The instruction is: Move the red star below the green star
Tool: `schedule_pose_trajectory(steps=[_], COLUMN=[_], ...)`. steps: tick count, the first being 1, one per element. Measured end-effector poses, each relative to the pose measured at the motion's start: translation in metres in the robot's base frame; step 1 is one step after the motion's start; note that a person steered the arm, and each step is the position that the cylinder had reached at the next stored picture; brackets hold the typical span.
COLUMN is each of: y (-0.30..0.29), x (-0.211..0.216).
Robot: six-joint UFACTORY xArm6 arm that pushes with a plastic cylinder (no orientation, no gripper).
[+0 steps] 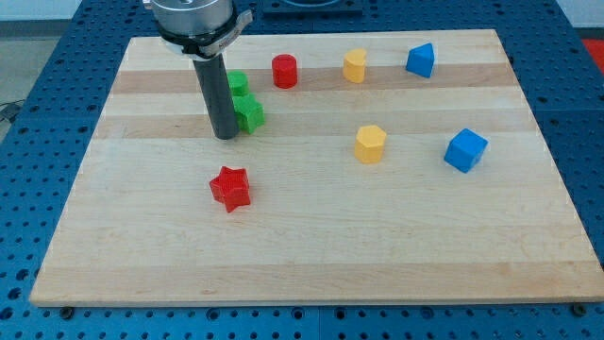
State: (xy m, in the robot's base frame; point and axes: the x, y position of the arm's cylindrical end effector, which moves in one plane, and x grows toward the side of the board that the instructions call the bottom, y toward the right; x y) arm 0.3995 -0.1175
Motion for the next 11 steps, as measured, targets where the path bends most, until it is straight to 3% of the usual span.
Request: schedule_pose_trajectory(steps=[5, 8, 10, 11], y=[0.006, -0.024, 0.009, 0.031], x=[0.009, 0.096, 0.158, 0.145])
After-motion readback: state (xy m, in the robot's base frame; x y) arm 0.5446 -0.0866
